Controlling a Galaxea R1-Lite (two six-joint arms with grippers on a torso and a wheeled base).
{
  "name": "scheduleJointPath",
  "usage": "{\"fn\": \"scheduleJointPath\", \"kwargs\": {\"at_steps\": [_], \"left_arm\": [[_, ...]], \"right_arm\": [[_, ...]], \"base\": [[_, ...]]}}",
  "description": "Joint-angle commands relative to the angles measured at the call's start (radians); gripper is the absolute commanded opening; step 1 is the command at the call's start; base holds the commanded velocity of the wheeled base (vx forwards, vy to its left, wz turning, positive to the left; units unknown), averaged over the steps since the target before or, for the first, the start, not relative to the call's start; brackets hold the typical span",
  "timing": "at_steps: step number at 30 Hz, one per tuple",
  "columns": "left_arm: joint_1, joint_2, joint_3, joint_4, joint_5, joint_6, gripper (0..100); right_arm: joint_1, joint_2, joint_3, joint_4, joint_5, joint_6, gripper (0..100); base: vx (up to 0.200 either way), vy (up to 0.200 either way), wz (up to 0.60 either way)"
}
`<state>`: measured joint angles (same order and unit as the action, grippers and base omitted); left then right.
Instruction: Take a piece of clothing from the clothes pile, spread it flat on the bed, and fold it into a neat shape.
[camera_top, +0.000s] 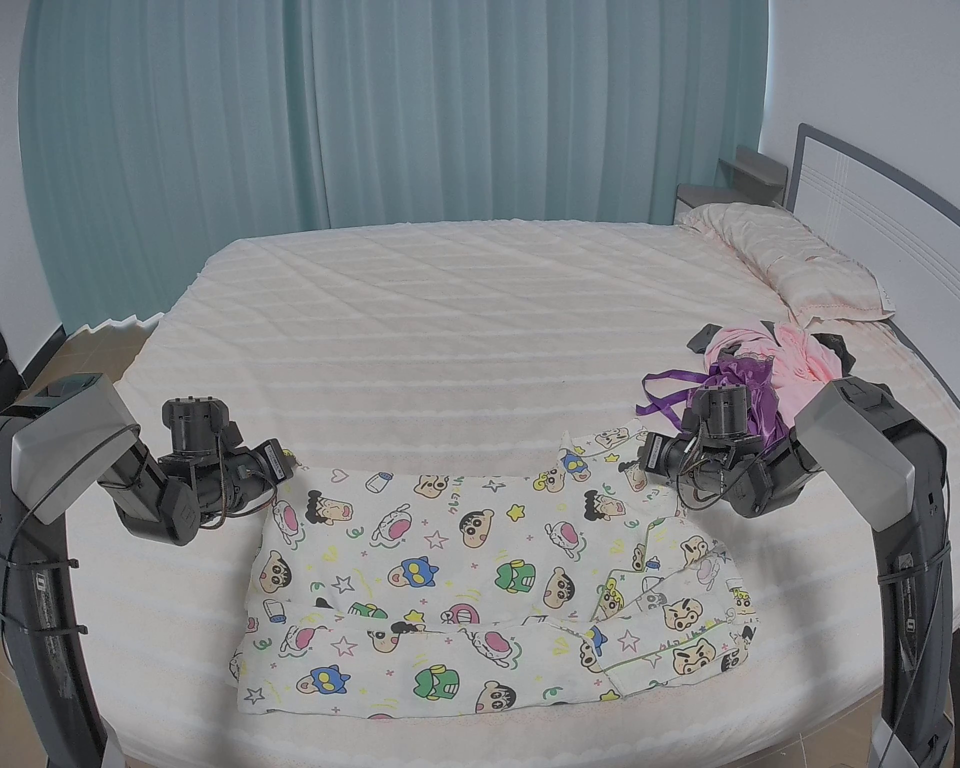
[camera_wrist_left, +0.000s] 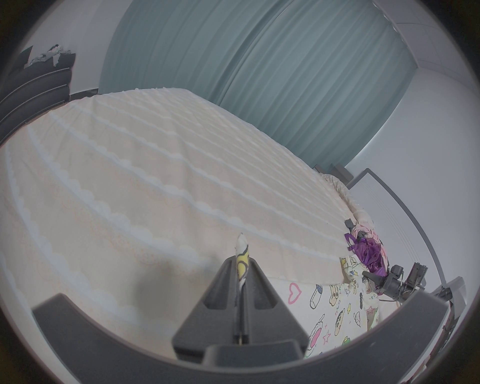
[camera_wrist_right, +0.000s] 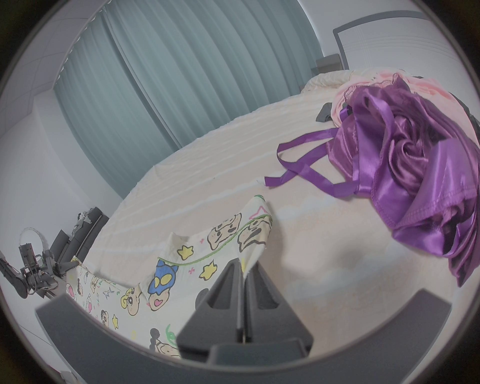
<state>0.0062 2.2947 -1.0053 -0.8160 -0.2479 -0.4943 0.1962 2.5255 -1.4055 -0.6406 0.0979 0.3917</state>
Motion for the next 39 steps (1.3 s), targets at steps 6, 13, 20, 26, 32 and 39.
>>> {"fn": "scheduleJointPath", "kwargs": {"at_steps": [6,13,20,26,32,39], "left_arm": [[0.005,-0.026,-0.013,0.006,0.002,0.043,0],[0.015,-0.017,-0.044,0.055,0.004,0.072,0],[0.026,-0.012,-0.065,0.055,0.002,0.072,0],[0.035,0.014,-0.078,0.057,0.004,0.074,0],[0.035,0.017,-0.07,0.057,0.004,0.123,0],[0.034,0.002,-0.039,0.052,0.004,0.158,0]], "right_arm": [[-0.003,-0.019,0.022,-0.056,-0.001,0.001,0],[-0.003,-0.017,0.01,-0.086,-0.007,0.001,0],[-0.004,-0.013,0.003,-0.113,-0.012,0.001,0],[-0.003,-0.014,0.002,-0.114,-0.014,0.001,0],[-0.003,-0.039,0.025,-0.136,-0.012,-0.001,0],[0.0,-0.103,0.108,-0.145,-0.003,-0.002,0]], "base": [[0.0,0.0,0.0],[0.0,0.0,0.0],[0.0,0.0,0.0],[0.0,0.0,0.0],[0.0,0.0,0.0],[0.0,0.0,0.0]]}}
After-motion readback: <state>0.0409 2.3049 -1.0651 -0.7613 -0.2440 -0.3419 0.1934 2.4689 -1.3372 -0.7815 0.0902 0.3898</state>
